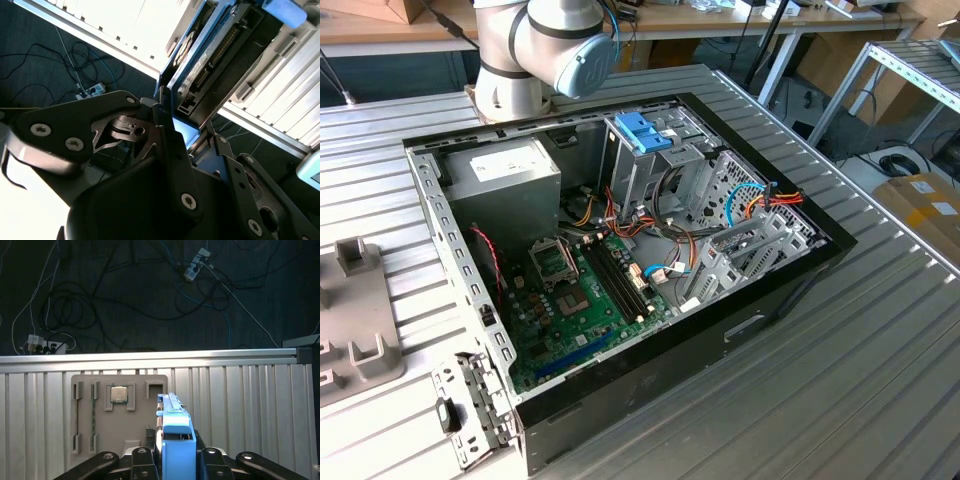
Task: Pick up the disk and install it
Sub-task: 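Pick up the disk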
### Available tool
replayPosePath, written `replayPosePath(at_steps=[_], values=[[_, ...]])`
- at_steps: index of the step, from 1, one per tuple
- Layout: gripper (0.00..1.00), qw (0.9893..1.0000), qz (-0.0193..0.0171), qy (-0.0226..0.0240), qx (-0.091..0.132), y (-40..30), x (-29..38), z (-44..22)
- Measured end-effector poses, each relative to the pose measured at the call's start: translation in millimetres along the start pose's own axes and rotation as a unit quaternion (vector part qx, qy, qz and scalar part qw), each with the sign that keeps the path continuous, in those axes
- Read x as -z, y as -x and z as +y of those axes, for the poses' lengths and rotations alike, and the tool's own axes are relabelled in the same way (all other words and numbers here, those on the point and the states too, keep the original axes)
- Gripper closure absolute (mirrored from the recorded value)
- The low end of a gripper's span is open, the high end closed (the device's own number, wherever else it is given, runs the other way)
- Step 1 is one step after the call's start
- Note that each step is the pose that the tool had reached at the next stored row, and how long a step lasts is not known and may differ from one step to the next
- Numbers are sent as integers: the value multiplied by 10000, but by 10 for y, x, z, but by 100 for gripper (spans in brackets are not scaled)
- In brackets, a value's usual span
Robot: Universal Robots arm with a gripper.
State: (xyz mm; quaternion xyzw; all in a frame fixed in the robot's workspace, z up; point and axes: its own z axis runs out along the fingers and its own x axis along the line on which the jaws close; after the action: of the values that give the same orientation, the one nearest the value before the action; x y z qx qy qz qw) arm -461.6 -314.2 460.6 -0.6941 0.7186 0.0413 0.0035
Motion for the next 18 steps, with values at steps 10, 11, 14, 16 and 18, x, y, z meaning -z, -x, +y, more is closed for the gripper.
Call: replayPosePath(at_steps=[10, 11, 14, 16, 18], values=[[63, 10000, 0, 0, 0, 5, 74, 4], [63, 10000, 0, 0, 0, 6, 86, 5], [63, 10000, 0, 0, 0, 8, 119, 6], [63, 10000, 0, 0, 0, 10, 152, 8], [63, 10000, 0, 0, 0, 11, 168, 9]])
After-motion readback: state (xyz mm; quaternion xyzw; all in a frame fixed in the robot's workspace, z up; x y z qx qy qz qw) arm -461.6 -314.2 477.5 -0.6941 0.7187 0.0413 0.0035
